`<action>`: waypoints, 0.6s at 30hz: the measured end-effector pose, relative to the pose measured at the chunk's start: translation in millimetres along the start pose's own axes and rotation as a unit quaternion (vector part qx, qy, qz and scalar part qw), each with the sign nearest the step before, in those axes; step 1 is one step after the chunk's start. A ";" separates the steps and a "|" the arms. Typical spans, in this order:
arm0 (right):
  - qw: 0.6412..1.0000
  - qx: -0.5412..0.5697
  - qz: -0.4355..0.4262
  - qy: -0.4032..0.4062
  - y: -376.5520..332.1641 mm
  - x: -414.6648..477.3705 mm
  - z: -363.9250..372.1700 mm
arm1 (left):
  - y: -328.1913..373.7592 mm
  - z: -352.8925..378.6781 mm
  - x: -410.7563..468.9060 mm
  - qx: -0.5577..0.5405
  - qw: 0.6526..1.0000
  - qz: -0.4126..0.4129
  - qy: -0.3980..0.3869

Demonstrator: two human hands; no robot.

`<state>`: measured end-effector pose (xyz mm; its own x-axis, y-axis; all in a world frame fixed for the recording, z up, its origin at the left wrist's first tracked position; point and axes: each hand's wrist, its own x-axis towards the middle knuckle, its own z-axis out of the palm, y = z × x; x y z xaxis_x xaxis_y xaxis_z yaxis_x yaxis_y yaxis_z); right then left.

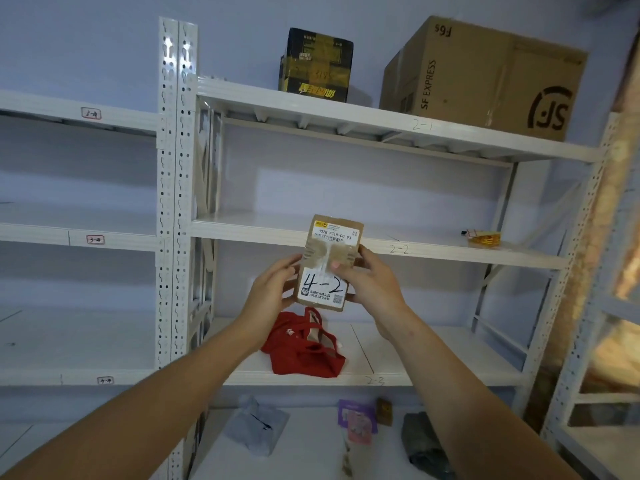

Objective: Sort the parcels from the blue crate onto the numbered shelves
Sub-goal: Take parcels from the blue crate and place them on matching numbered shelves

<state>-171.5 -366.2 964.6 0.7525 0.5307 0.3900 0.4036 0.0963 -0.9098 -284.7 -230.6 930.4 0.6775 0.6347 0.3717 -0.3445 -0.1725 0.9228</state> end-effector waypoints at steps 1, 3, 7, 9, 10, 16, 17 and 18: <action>1.000 -0.001 -0.001 0.013 -0.9 0.6 -1.9 | 5.4 5.2 2.9 0.010 1.000 -0.014 -0.014; 0.999 -0.021 -0.005 0.048 1.3 1.8 -5.8 | 11.2 19.8 6.6 0.040 0.998 -0.018 -0.036; 0.994 -0.037 -0.002 0.105 12.5 -2.8 -20.1 | 20.6 54.3 6.9 0.118 0.991 0.003 -0.068; 0.993 -0.014 0.008 0.116 13.8 -7.6 -33.2 | 20.1 71.3 8.7 0.131 0.989 -0.011 -0.074; 0.993 -0.006 0.011 0.113 13.6 -9.4 -41.2 | 17.3 80.7 10.2 0.121 0.989 -0.021 -0.085; 0.994 -0.048 0.024 0.093 11.6 -26.2 -95.0 | 5.2 141.0 -0.7 -0.048 0.987 -0.078 -0.134; 0.993 -0.058 0.028 0.097 12.6 -29.3 -104.8 | 1.5 150.0 -1.9 -0.050 0.984 -0.080 -0.151; 0.992 -0.065 0.034 0.100 14.0 -32.8 -115.3 | -0.8 158.8 -4.3 -0.044 0.981 -0.079 -0.170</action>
<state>-130.5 -479.3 955.4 0.8633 0.3536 0.3601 0.4022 -0.0510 -0.9141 -184.2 -352.8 944.2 0.8993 0.3586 0.2503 -0.2618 -0.0170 0.9650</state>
